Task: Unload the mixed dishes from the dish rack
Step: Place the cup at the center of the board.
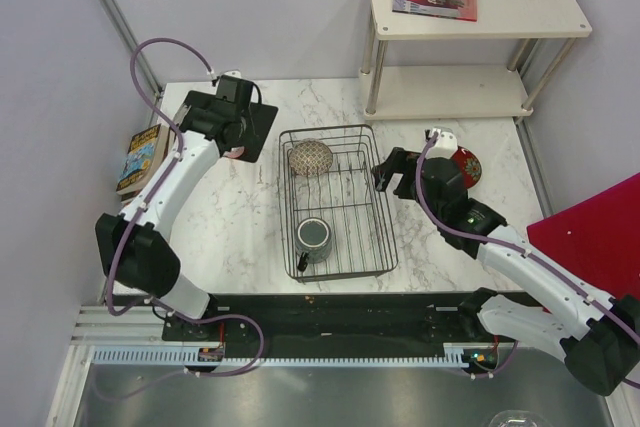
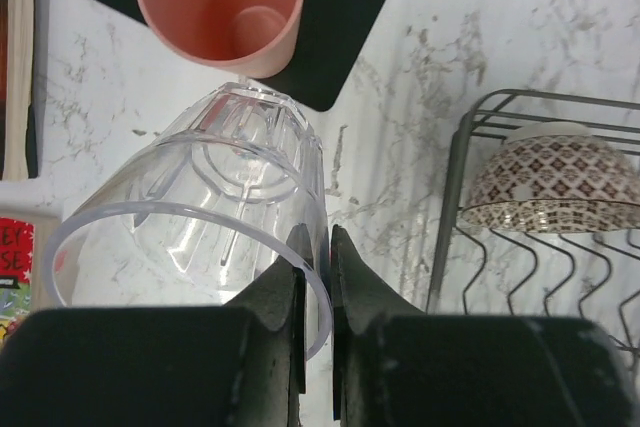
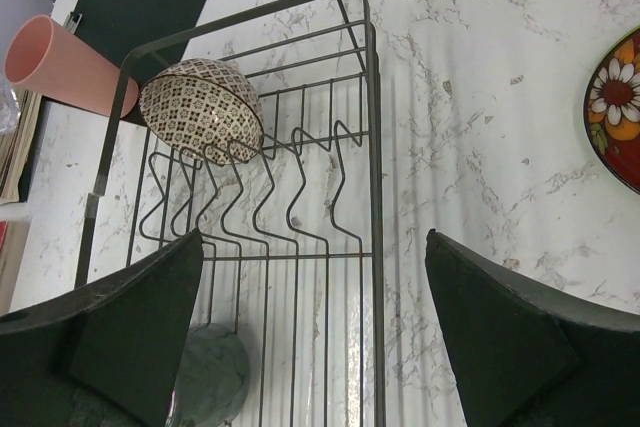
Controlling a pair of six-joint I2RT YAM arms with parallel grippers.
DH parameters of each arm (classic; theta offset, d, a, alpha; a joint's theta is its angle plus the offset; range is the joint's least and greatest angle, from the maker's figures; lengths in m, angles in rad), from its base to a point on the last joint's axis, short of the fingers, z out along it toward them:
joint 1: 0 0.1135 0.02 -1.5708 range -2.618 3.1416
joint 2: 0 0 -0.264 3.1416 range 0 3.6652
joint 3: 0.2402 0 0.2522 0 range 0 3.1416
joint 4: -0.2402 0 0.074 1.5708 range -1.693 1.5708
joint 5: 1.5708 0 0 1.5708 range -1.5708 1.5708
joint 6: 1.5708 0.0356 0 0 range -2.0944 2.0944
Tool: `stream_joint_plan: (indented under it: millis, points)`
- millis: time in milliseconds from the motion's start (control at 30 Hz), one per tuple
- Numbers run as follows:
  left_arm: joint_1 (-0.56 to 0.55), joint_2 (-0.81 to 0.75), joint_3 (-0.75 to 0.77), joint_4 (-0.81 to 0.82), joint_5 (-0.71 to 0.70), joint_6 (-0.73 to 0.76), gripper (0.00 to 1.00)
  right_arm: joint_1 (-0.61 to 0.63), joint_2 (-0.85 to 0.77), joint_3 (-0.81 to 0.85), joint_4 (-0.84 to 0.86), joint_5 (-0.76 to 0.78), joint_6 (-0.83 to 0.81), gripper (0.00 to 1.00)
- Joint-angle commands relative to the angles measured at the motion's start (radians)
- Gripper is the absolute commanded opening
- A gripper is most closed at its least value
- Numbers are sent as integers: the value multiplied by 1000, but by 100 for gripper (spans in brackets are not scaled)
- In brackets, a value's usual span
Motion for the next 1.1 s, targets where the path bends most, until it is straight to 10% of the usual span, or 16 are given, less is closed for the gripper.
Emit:
stream_joint_plan:
  millis: [0, 600, 1067]
  points:
    - [47, 63, 23, -46, -36, 57, 2, 0, -18, 5, -1, -1, -27, 98]
    - [56, 350, 20, -80, 70, 14, 2, 0, 16, -10, 12, -32, -43, 98]
    - [57, 258, -20, -57, 132, -23, 60, 0, 68, 17, 13, -58, -55, 98]
